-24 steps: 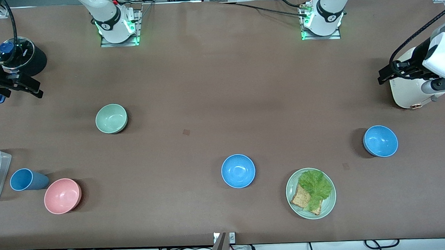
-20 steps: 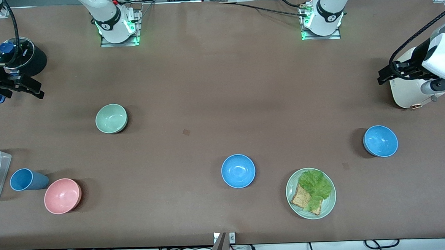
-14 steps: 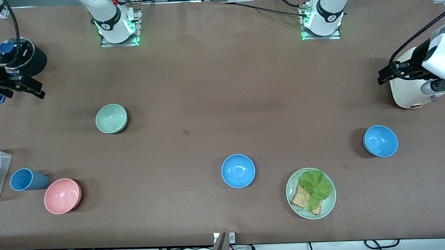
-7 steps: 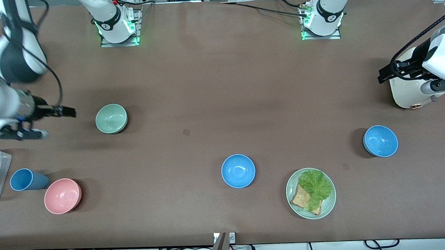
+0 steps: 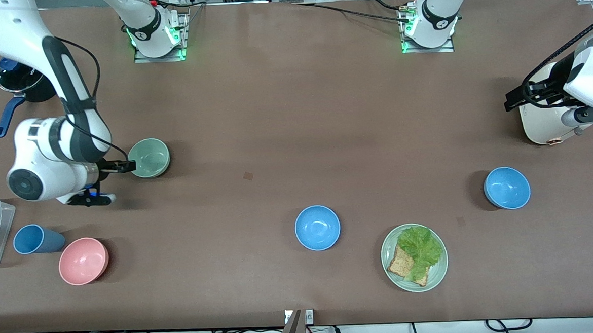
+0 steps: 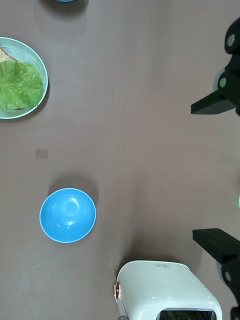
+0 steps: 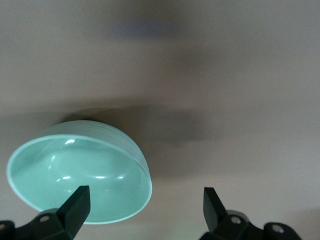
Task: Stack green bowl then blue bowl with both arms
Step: 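Reach the right gripper to the pale green bowl and grasp its rim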
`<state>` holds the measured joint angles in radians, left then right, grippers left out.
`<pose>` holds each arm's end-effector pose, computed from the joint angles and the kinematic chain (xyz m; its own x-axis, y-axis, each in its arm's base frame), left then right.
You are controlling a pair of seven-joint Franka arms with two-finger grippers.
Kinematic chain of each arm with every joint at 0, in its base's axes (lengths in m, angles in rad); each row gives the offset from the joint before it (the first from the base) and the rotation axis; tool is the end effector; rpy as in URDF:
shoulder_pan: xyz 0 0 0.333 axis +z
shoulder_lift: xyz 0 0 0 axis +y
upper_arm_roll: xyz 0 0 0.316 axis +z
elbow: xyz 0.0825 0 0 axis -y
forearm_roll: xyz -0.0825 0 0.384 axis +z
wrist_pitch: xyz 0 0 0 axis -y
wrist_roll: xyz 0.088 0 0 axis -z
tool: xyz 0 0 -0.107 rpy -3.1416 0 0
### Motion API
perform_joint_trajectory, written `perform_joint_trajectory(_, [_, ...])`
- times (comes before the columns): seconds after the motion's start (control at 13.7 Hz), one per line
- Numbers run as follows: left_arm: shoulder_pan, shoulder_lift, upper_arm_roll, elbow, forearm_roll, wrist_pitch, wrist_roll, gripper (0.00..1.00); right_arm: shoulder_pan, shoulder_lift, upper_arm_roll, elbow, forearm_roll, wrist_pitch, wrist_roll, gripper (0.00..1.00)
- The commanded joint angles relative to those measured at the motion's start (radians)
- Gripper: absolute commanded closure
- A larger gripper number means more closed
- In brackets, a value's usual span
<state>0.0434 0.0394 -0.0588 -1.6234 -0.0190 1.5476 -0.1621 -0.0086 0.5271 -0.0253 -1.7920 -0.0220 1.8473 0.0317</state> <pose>0.5599 -0.0101 0.5760 0.9824 0.1456 -0.1168 0.1469 -0.9892 0.0024 0.5972 -0.0213 0.2286 0.8894 -0.0586 -0.4533 -0.0437 -0.9981 0.0432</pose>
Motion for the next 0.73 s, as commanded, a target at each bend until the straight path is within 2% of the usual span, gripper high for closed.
perform_joint_trajectory(0.0, [0.007, -0.001, -0.001, 0.003, -0.024, -0.011, -0.002, 0.0, -0.021, 0.011, 0.013, -0.026, -0.003, 0.004, -0.009, 0.0])
perform_joint_trajectory(0.22, [0.007, -0.001, -0.001, 0.003, -0.024, -0.017, 0.001, 0.0, -0.024, 0.011, 0.015, -0.058, 0.002, 0.006, 0.008, 0.0])
perform_joint_trajectory(0.29, [0.007, -0.001, -0.001, 0.002, -0.024, -0.021, 0.007, 0.0, -0.024, 0.013, 0.015, -0.072, 0.002, 0.007, 0.01, 0.09])
perform_joint_trajectory(0.37, [0.007, -0.001, -0.001, 0.002, -0.022, -0.026, 0.015, 0.0, -0.021, 0.013, 0.013, -0.087, 0.002, 0.013, 0.011, 0.25])
perform_joint_trajectory(0.58, [0.007, 0.011, -0.001, 0.002, -0.024, -0.044, 0.016, 0.0, -0.016, 0.011, 0.015, -0.08, 0.004, 0.009, 0.011, 0.93])
perform_joint_trajectory(0.66, [0.01, 0.019, 0.0, 0.002, -0.024, -0.058, 0.016, 0.0, -0.016, 0.011, 0.015, -0.079, 0.005, 0.007, 0.013, 1.0])
